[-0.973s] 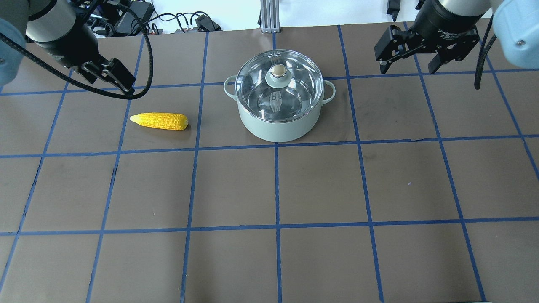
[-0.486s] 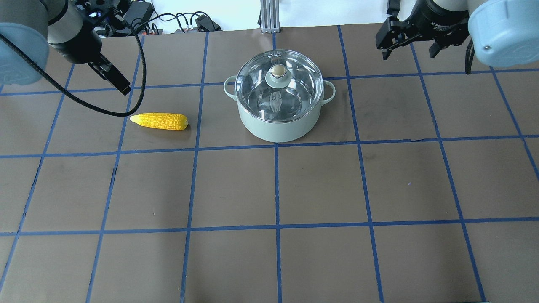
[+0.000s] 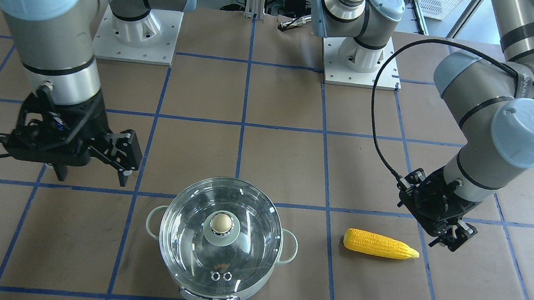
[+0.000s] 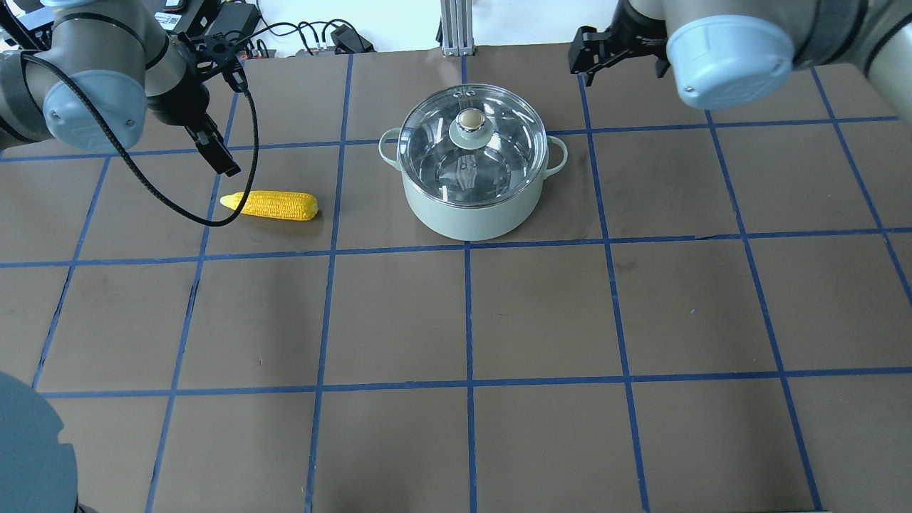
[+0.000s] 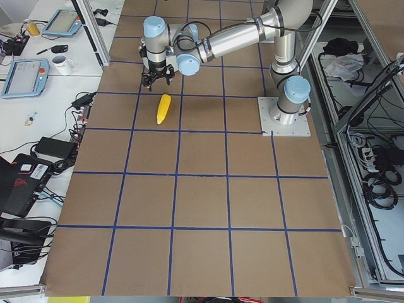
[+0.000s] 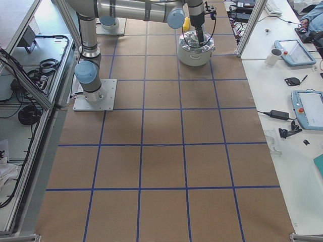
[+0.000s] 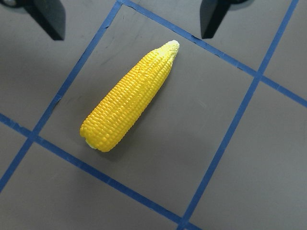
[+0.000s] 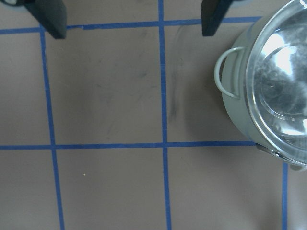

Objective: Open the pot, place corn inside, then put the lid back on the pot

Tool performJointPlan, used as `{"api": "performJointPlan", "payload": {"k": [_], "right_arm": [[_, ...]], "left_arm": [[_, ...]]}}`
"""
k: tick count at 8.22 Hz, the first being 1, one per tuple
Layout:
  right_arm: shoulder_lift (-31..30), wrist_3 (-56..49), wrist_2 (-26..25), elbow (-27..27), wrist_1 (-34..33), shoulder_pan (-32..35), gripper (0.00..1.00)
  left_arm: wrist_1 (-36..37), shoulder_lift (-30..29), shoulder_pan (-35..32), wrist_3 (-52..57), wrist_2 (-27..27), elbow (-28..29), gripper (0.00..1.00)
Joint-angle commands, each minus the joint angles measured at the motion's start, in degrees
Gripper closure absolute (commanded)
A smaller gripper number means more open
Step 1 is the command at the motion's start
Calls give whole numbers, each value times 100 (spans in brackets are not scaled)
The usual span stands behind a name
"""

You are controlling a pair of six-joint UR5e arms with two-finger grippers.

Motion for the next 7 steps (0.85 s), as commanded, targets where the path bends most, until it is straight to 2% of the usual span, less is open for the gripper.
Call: {"api": "performJointPlan", "payload": {"k": [1, 3, 5, 7], "right_arm": [[671, 1437, -138, -383, -290, 865, 0], [1101, 1994, -77, -383, -1227, 1314, 0], [1252, 2083, -59, -419, -1390, 1325, 0], [1314, 2056, -68, -401, -1390, 1342, 0]], "left_arm": [[9, -267, 0, 959, 24, -194, 0], [27, -372, 0, 1322, 356, -301, 0], [36, -548, 0, 1988, 349, -327, 0], [463, -715, 0, 2603, 296, -345, 0]]}}
